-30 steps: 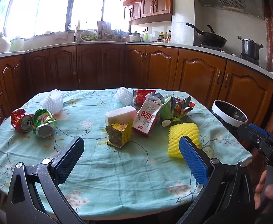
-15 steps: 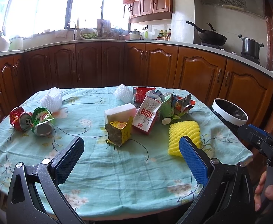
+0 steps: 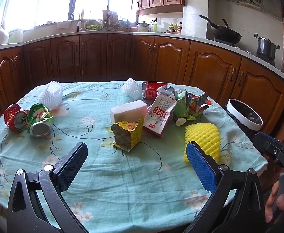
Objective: Collect trash
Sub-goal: 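Grasp the yellow snack bag with the left tool while the right tool grasps the yellow foam net, then carry the snack bag and foam net over the black trash bin with both tools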
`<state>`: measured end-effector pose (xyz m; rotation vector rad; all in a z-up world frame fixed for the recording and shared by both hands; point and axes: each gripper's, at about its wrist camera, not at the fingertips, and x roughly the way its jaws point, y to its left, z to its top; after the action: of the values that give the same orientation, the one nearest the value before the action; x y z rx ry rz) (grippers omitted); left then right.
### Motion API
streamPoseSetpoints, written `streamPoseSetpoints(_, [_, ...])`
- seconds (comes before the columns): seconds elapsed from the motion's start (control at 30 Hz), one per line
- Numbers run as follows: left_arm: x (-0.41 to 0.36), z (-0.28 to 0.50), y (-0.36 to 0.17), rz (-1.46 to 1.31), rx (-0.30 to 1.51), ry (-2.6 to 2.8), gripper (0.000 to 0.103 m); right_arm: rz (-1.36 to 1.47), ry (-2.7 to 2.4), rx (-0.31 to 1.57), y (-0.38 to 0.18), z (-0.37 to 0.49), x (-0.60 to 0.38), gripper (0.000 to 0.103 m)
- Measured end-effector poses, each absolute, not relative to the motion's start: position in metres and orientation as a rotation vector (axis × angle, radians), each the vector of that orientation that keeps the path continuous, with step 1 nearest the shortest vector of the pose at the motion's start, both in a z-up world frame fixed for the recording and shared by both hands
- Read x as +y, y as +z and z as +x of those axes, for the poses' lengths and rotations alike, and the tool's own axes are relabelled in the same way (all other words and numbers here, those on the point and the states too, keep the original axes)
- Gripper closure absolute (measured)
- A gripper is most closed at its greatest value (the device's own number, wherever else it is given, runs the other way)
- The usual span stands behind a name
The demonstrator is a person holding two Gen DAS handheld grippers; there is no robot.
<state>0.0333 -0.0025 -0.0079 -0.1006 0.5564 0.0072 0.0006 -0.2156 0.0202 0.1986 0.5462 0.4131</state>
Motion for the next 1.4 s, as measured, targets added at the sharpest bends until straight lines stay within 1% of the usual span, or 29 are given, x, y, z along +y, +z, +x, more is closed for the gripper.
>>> streamPoseSetpoints(0.03, [-0.002,0.039,-0.009,-0.099,0.568,0.004,0.0,0.201,0.42,0.558,0.018,0.004,-0.215,0.009])
streamPoseSetpoints(0.1, [-0.001,0.05,-0.013,-0.097,0.592,0.001,0.004,0.204,0.431,0.591,0.013,0.011,-0.213,0.018])
streamPoseSetpoints(0.2, [-0.001,0.067,-0.019,-0.091,0.632,-0.001,0.008,0.208,0.441,0.639,0.003,0.023,-0.209,0.028])
streamPoseSetpoints(0.33, [0.006,0.089,-0.025,-0.102,0.673,0.01,0.009,0.221,0.448,0.692,-0.008,0.036,-0.207,0.037])
streamPoseSetpoints(0.4, [0.013,0.1,-0.029,-0.121,0.698,0.016,0.009,0.225,0.453,0.714,-0.012,0.043,-0.206,0.044])
streamPoseSetpoints(0.47, [0.02,0.11,-0.034,-0.143,0.728,0.017,0.009,0.231,0.463,0.735,-0.016,0.049,-0.204,0.047])
streamPoseSetpoints(0.53, [0.025,0.12,-0.04,-0.164,0.755,0.017,0.009,0.239,0.472,0.756,-0.021,0.054,-0.201,0.053])
streamPoseSetpoints(0.6, [0.027,0.128,-0.045,-0.173,0.774,0.017,0.009,0.252,0.483,0.776,-0.025,0.061,-0.2,0.066])
streamPoseSetpoints(0.63, [0.028,0.131,-0.046,-0.175,0.78,0.016,0.01,0.261,0.491,0.785,-0.028,0.063,-0.2,0.07])
streamPoseSetpoints(0.67, [0.028,0.134,-0.048,-0.177,0.784,0.012,0.015,0.268,0.497,0.792,-0.029,0.066,-0.2,0.078])
streamPoseSetpoints(0.7, [0.027,0.136,-0.049,-0.178,0.79,0.003,0.024,0.273,0.5,0.798,-0.03,0.067,-0.2,0.085])
streamPoseSetpoints(0.73, [0.026,0.137,-0.049,-0.177,0.797,-0.007,0.029,0.276,0.504,0.802,-0.031,0.068,-0.2,0.089])
streamPoseSetpoints(0.77, [0.024,0.139,-0.05,-0.175,0.803,-0.017,0.039,0.28,0.511,0.806,-0.031,0.069,-0.199,0.09])
streamPoseSetpoints(0.8, [0.023,0.14,-0.051,-0.174,0.808,-0.03,0.053,0.285,0.519,0.808,-0.031,0.07,-0.2,0.091])
streamPoseSetpoints(0.87, [0.02,0.141,-0.051,-0.171,0.812,-0.053,0.063,0.285,0.524,0.8,-0.03,0.069,-0.2,0.092])
streamPoseSetpoints(0.9, [0.019,0.14,-0.05,-0.167,0.805,-0.058,0.07,0.285,0.53,0.795,-0.028,0.068,-0.201,0.092])
streamPoseSetpoints(0.97, [0.016,0.137,-0.048,-0.165,0.799,-0.078,0.075,0.281,0.538,0.783,-0.023,0.064,-0.203,0.093])
streamPoseSetpoints(1.07, [0.011,0.131,-0.045,-0.183,0.799,-0.115,0.079,0.275,0.545,0.76,-0.015,0.057,-0.206,0.093])
streamPoseSetpoints(1.4, [-0.038,0.111,-0.014,-0.173,0.756,-0.263,0.079,0.31,0.484,0.687,0.006,0.046,-0.249,0.093])
